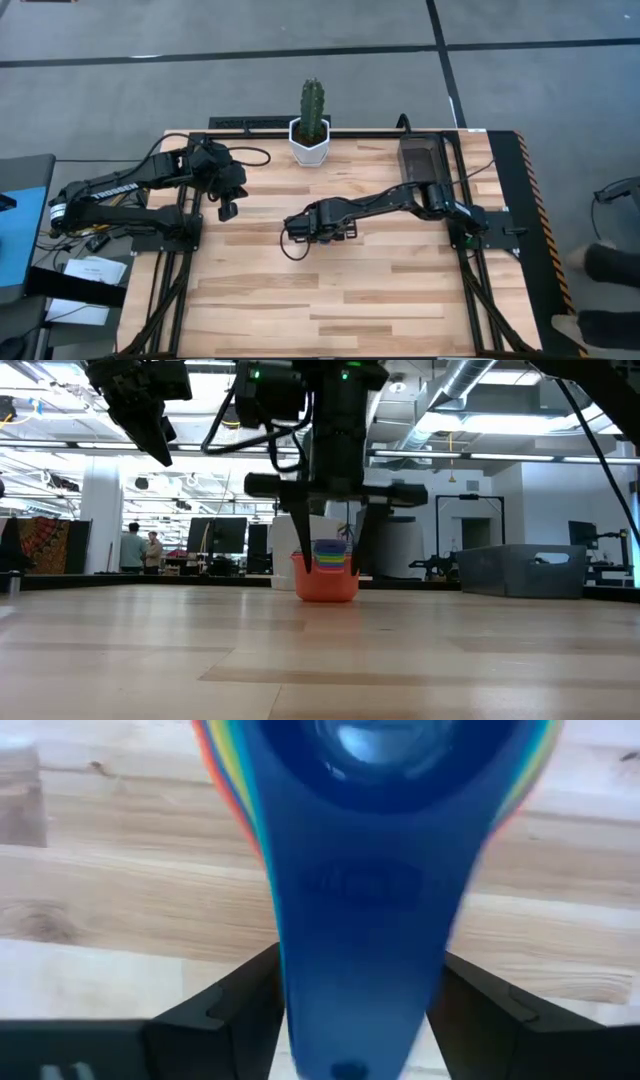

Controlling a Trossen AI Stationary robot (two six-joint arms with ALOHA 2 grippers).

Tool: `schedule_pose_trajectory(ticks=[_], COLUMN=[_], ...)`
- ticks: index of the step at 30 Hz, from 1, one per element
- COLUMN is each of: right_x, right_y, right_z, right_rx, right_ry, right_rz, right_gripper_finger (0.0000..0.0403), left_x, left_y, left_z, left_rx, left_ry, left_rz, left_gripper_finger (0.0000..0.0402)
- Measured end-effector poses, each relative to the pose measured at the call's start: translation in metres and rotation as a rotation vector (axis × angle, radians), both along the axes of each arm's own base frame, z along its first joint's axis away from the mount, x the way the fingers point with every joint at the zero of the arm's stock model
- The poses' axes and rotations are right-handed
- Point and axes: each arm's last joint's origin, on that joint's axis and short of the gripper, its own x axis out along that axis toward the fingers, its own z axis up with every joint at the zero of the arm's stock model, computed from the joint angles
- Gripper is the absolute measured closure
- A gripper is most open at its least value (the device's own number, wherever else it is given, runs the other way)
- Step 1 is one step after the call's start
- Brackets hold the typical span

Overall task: Nest measuring cups in basket
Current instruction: Put the stacked measuring cups into the black bin

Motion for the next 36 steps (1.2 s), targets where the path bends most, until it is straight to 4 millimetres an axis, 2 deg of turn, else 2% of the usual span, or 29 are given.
schedule_pose_trajectory(ticks=[16, 20, 30, 36], right_x=[0.0008, 0.0007, -0.0001, -0.0005], right_y=[-0.0062, -0.0083, -0.0084, -0.0086], right_z=[0.0018, 0.0018, 0.0017, 0.0017], right_rx=[-0.01, -0.01, -0.013, -0.018], right_ry=[-0.009, -0.007, 0.001, 0.005], right_rz=[-0.015, -0.02, -0.02, -0.022], right_gripper_finger=[0.0144, 0.016, 0.0237, 0.0226], left_x=[0.0, 0.0, 0.0, 0.0], left_y=[0.0, 0.0, 0.0, 0.0001], left_z=[0.0, 0.0, 0.0, 0.0], left_rx=[0.002, 0.002, 0.003, 0.008], left_ry=[0.001, 0.001, 0.001, 0.002], left_rz=[-0.003, -0.003, -0.003, -0.008], left_gripper_finger=[0.04, 0.04, 0.04, 0.04])
